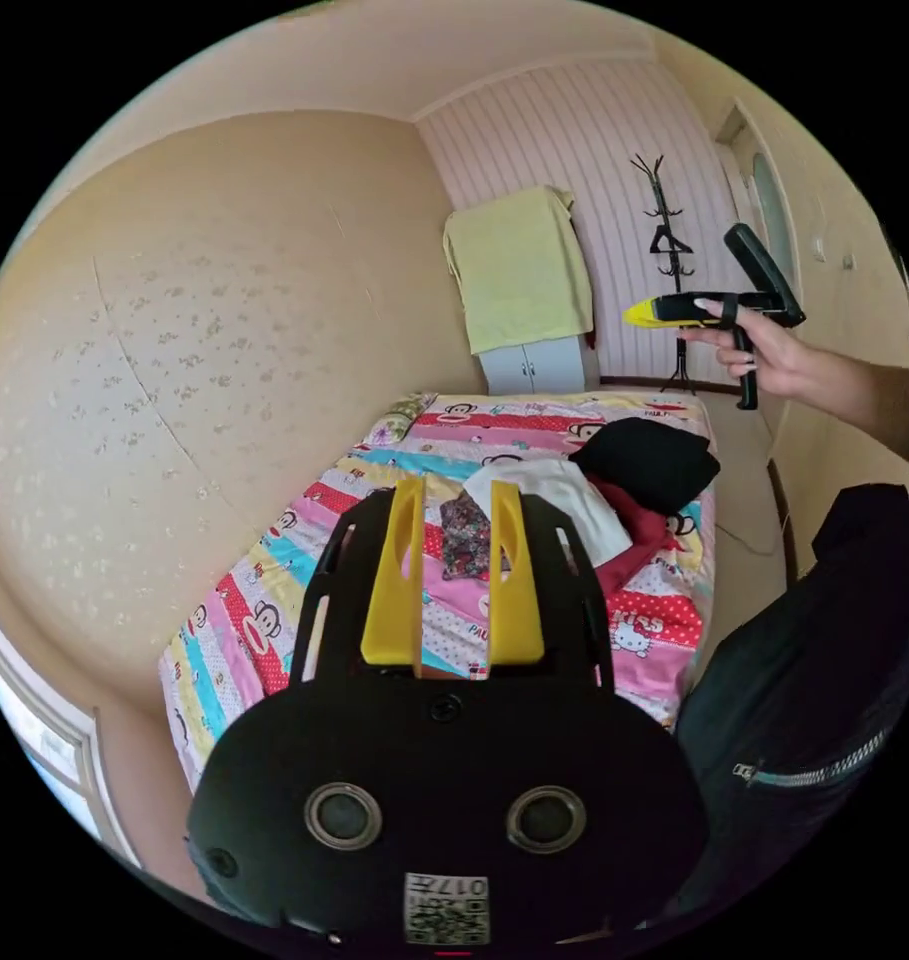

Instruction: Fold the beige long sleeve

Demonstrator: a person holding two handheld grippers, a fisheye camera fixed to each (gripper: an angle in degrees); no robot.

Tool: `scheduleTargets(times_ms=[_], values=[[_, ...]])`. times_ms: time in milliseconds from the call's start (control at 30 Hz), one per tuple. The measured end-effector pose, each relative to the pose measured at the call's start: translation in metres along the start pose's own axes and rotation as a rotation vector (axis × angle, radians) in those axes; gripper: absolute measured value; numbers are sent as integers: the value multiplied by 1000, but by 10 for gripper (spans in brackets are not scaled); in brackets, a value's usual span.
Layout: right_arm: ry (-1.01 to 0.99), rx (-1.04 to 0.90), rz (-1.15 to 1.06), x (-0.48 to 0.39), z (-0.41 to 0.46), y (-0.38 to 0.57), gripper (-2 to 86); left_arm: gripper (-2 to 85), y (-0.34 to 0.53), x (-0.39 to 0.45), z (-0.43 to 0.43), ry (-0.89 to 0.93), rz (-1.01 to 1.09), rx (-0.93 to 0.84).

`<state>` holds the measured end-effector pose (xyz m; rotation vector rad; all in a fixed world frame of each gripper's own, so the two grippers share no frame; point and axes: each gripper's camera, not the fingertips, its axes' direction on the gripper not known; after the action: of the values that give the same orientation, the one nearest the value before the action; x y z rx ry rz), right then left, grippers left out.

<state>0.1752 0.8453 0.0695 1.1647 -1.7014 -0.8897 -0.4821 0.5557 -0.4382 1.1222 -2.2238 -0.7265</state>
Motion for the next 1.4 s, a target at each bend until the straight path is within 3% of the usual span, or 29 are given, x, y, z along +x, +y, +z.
scheduleTargets(times_ms=[67, 167, 233, 367, 567, 800, 967, 1067, 1233, 1333, 1400], values=[[17, 21, 1, 29, -5, -5, 163, 31, -5, 7, 49, 116, -107, 3], [75, 55, 56, 80, -7, -11, 209, 26, 1, 7, 109, 345, -246, 2], [108, 57, 107, 111, -5, -12, 213, 43, 8, 14, 144, 397, -252, -51], [233, -7, 234, 172, 9, -3, 197, 68, 26, 38, 216, 371, -146, -277], [106, -183, 300, 223, 65, 18, 183, 74, 65, 35, 314, 512, -204, -404], [25, -328, 393, 275, 154, 39, 136, 73, 46, 30, 393, 580, -168, -415], [-32, -304, 677, 323, 177, 54, 86, 71, 19, 26, 418, 565, -147, -416], [-18, -284, 642, 327, 173, 49, 67, 70, 24, 22, 420, 557, -152, -426], [-382, -199, 741, 348, 148, 30, 39, 76, 45, 4, 420, 524, -216, -482], [-697, -111, 581, 334, 132, 1, 31, 103, 51, -27, 416, 559, -347, -466], [-828, -212, 404, 306, 132, -26, 23, 137, 51, -50, 417, 605, -453, -442]])
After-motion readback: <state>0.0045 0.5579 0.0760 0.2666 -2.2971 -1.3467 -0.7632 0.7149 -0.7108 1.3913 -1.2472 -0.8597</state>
